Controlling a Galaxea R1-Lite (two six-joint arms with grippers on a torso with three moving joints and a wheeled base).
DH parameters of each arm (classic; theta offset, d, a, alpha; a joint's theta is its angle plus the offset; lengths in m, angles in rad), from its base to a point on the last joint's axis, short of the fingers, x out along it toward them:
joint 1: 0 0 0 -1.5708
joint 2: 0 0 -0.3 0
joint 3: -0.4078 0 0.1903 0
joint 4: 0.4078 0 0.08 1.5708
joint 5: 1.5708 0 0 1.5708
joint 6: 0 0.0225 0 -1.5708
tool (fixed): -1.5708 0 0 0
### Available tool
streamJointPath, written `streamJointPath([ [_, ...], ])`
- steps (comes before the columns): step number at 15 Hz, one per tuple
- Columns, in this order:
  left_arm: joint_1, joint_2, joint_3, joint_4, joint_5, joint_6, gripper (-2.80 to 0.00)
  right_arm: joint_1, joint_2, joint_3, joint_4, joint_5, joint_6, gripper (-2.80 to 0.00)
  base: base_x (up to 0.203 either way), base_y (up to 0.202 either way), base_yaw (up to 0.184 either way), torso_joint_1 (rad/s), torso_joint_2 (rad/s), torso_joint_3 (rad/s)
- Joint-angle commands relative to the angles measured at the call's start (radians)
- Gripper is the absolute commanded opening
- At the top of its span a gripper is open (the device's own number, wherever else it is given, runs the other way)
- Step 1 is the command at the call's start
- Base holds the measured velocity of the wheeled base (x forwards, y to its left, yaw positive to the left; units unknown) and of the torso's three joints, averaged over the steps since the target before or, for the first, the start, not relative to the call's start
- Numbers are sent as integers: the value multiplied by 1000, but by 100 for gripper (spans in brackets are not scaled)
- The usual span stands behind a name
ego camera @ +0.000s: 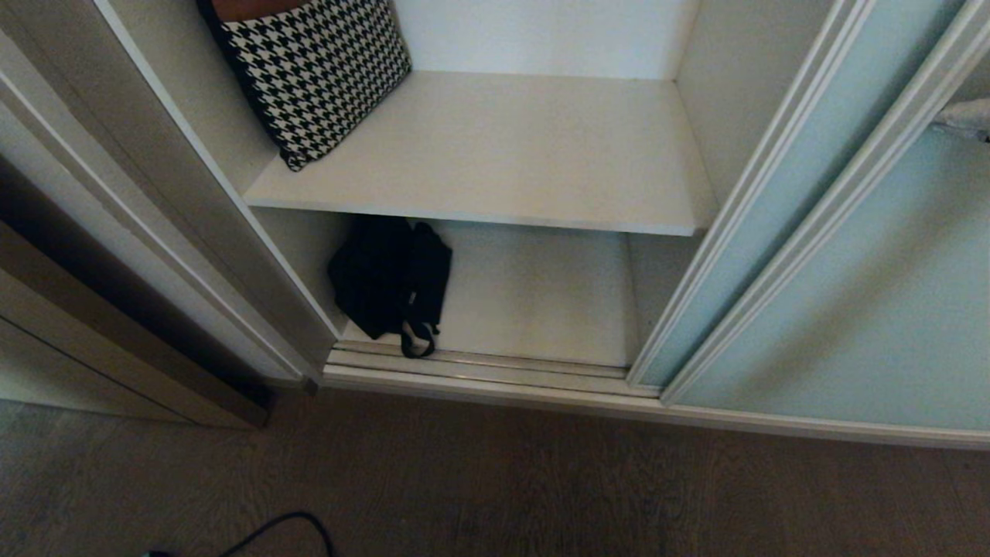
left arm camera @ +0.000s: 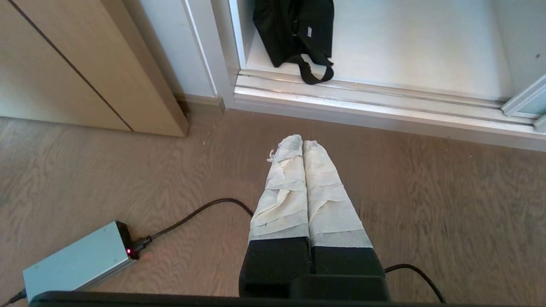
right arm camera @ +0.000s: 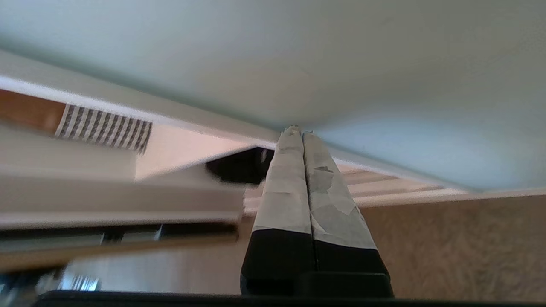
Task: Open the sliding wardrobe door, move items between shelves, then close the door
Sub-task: Close the door
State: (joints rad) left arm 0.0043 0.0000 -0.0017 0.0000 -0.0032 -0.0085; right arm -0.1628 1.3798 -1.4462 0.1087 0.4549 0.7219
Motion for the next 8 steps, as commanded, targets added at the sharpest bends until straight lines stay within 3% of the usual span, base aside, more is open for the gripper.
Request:
streamJointPath([
  [1,0,0,0,0,0,-1,-280,39,-9,-8,0,2,4,-280,0,0,0,0,0,0],
  [5,0,0,0,0,0,-1,-280,212,-49,1,4,-7,-43,-280,0,0,0,0,0,0],
  [8,0,0,0,0,0,-1,-280,401,-64,12,5,-85,-87,-280,0,0,0,0,0,0],
])
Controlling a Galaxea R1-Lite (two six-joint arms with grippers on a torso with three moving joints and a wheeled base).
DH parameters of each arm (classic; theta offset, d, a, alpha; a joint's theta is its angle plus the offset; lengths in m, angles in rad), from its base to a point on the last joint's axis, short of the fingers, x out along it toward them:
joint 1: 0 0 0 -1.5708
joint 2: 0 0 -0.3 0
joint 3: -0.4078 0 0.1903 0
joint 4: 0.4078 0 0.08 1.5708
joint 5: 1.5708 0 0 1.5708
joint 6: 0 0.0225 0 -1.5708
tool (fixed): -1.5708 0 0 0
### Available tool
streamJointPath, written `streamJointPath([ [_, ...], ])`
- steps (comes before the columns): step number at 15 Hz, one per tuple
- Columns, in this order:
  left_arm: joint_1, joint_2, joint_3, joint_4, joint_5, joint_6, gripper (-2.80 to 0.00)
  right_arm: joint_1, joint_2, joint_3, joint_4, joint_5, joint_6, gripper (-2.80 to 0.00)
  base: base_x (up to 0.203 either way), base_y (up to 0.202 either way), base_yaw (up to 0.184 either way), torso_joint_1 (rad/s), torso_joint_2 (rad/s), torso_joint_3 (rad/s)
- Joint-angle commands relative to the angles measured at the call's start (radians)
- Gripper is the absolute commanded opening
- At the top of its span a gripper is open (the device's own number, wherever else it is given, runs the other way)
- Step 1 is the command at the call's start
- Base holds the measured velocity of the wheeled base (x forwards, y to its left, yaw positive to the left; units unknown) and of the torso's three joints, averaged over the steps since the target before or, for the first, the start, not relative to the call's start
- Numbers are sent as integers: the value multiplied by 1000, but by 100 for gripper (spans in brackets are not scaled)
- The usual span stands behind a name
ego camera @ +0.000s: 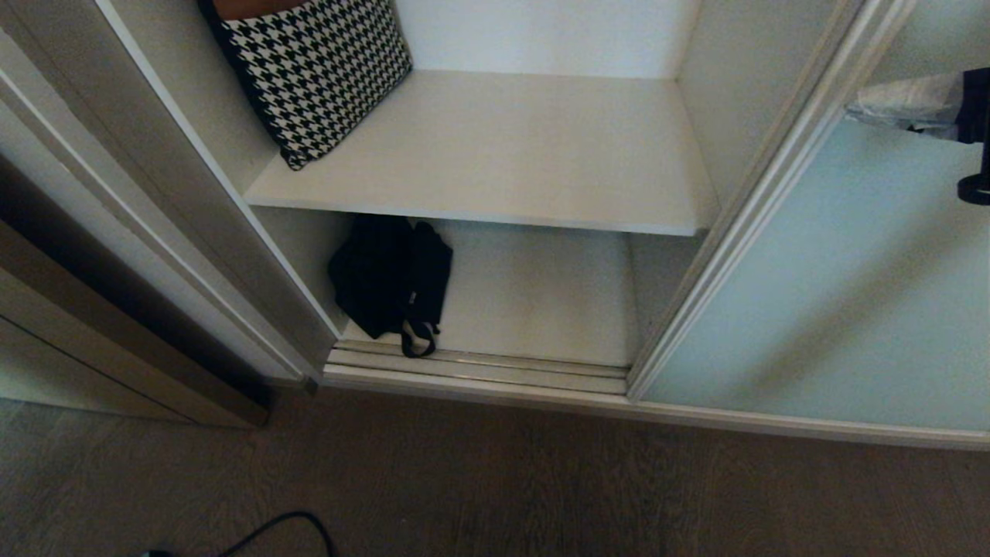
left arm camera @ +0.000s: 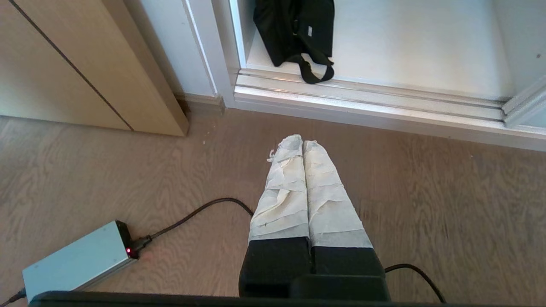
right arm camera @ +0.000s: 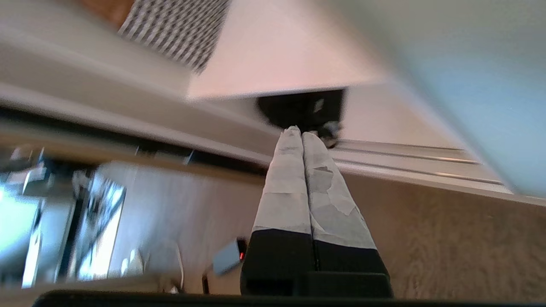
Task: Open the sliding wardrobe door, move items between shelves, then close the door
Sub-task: Close the door
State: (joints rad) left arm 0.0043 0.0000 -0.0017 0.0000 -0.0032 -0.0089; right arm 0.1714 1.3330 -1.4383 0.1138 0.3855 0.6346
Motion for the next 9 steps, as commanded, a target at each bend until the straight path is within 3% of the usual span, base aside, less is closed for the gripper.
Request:
streamJointPath([
  [1,0,0,0,0,0,0,-280,119,-27,9,2,-61,-17,-280,0,0,0,0,0,0],
  [6,0,0,0,0,0,0,-280,145,-228,27,7,-113,-61,-280,0,0,0,0,0,0],
  [9,0,0,0,0,0,0,-280,149,-242,61,25,-176,-263,-280,0,0,0,0,0,0],
])
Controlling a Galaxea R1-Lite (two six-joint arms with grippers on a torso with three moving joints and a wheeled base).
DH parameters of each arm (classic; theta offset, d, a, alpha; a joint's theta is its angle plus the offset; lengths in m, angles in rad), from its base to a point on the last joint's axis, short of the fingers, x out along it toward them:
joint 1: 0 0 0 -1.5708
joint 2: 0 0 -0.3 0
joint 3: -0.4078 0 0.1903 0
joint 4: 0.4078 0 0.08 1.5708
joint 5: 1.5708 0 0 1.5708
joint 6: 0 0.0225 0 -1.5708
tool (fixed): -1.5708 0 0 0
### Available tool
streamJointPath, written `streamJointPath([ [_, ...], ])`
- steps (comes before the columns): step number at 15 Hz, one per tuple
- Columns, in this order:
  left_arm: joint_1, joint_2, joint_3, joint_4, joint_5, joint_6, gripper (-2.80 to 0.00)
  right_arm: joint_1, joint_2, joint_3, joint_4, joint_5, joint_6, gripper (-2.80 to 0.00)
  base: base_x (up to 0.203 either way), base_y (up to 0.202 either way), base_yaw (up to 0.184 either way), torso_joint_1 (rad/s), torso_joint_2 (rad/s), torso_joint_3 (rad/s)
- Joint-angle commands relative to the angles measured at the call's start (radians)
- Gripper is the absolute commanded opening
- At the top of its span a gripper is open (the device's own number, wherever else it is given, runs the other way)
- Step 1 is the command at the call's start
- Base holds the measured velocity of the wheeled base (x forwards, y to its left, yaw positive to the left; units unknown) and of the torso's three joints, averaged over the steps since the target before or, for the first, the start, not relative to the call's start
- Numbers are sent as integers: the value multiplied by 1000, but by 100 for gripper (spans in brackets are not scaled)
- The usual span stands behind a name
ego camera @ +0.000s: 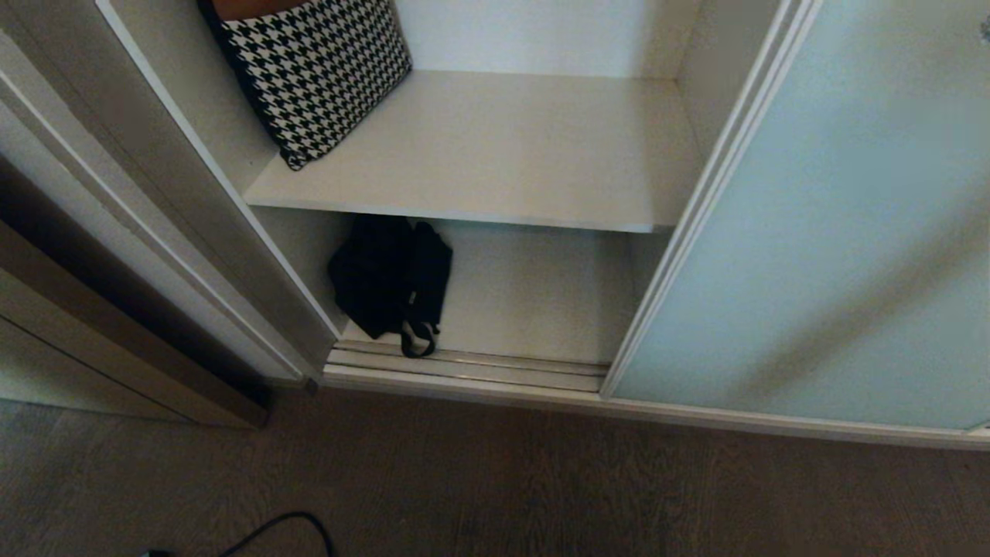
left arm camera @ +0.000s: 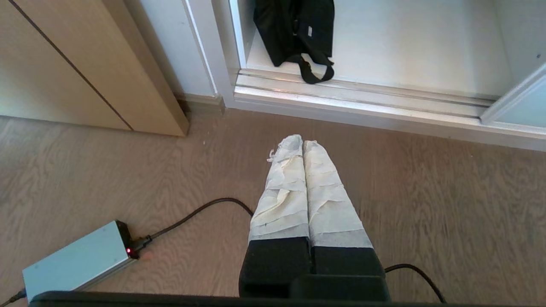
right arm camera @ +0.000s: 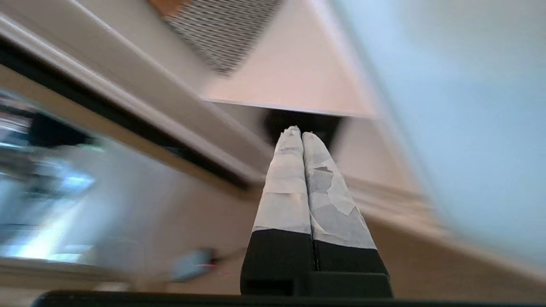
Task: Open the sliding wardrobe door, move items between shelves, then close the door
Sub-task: Close the door
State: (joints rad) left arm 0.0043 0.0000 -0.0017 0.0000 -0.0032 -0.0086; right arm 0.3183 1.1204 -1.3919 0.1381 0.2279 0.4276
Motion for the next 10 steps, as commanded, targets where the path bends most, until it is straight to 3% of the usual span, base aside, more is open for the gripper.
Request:
streamJointPath([
  [1,0,0,0,0,0,-1,-280,7,-34,34,-4,-55,-106,-280,0,0,0,0,0,0],
  [4,0,2,0,0,0,-1,-280,76,-27,54,-27,-108,-231,-280,0,0,0,0,0,0],
  [6,0,0,0,0,0,-1,-280,165,22,54,-85,-217,-316,-280,0,0,0,0,0,0],
  [9,0,0,0,0,0,-1,-280,339,89,61,-190,-340,-372,-280,0,0,0,0,0,0],
  [10,0,1,0,0,0,-1,-280,350,122,65,-227,-363,-397,-280,0,0,0,0,0,0],
])
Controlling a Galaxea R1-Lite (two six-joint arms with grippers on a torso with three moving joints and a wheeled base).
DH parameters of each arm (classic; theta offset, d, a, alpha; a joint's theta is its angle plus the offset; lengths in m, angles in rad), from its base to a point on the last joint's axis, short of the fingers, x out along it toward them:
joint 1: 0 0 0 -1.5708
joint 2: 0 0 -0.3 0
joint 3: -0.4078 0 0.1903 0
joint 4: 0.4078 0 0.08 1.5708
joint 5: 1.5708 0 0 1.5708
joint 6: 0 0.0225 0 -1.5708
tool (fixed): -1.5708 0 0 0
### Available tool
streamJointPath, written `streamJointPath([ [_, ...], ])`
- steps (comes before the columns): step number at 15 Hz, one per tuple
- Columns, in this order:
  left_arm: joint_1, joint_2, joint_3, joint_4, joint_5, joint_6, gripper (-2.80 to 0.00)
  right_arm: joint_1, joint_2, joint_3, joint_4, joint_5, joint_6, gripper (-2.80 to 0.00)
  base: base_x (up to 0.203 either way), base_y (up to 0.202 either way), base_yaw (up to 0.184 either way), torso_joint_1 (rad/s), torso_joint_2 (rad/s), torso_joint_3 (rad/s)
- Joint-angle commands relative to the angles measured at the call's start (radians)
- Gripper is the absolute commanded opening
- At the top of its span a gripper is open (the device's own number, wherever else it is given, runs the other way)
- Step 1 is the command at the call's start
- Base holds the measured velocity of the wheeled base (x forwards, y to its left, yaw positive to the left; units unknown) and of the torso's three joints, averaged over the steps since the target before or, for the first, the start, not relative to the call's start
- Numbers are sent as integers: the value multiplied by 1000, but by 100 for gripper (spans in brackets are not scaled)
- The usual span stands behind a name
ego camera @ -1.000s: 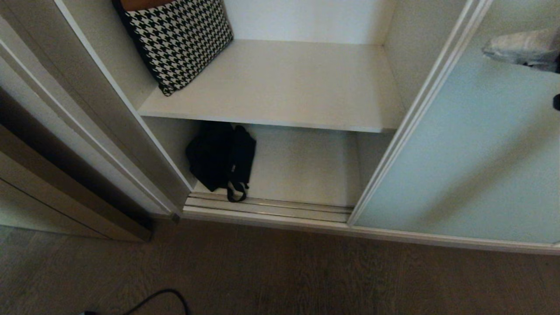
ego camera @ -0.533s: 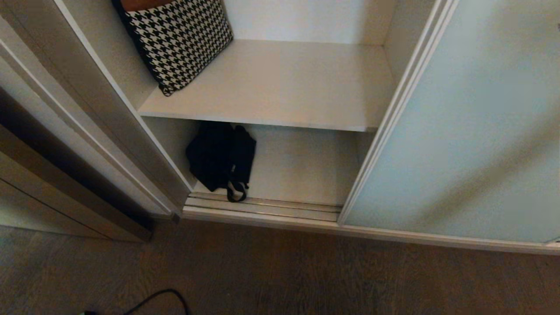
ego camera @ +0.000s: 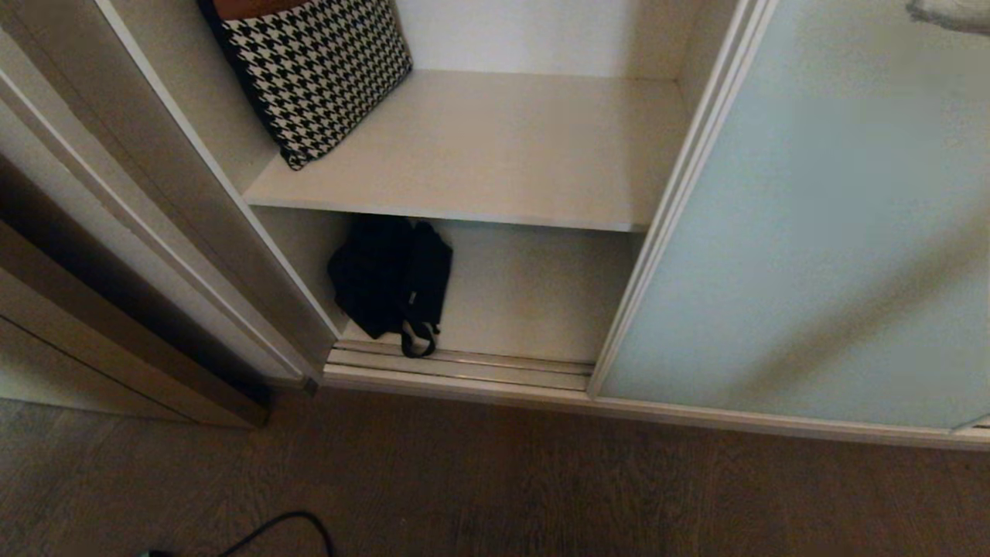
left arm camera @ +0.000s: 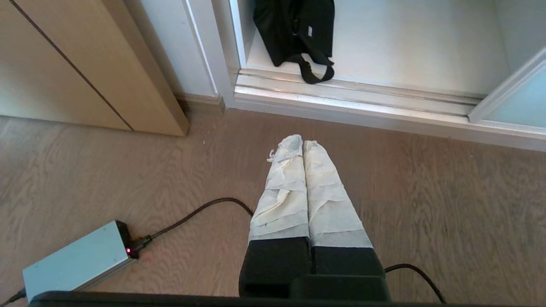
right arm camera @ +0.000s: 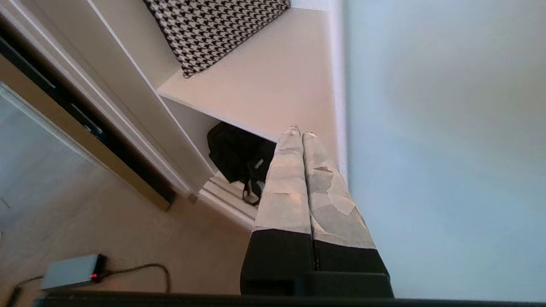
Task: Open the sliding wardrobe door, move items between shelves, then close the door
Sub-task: Close the door
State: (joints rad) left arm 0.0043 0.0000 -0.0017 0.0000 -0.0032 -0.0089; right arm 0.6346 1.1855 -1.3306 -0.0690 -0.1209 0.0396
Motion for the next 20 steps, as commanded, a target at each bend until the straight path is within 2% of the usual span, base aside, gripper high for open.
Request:
streamJointPath([
  [1,0,1,0,0,0,0,-280,26,83,1,-57,-22,-13,-280,0,0,0,0,0,0],
  [5,0,0,0,0,0,0,-280,-37,193,32,-307,-36,-8,-280,0,0,0,0,0,0],
  [8,0,0,0,0,0,0,-280,-103,195,32,-317,-38,64,-280,0,0,0,0,0,0],
  [10,0,0,0,0,0,0,-280,-156,209,28,-320,-36,79,-280,0,0,0,0,0,0],
  [20,0,0,0,0,0,0,-280,-141,297,12,-323,-39,107,-280,0,0,0,0,0,0],
])
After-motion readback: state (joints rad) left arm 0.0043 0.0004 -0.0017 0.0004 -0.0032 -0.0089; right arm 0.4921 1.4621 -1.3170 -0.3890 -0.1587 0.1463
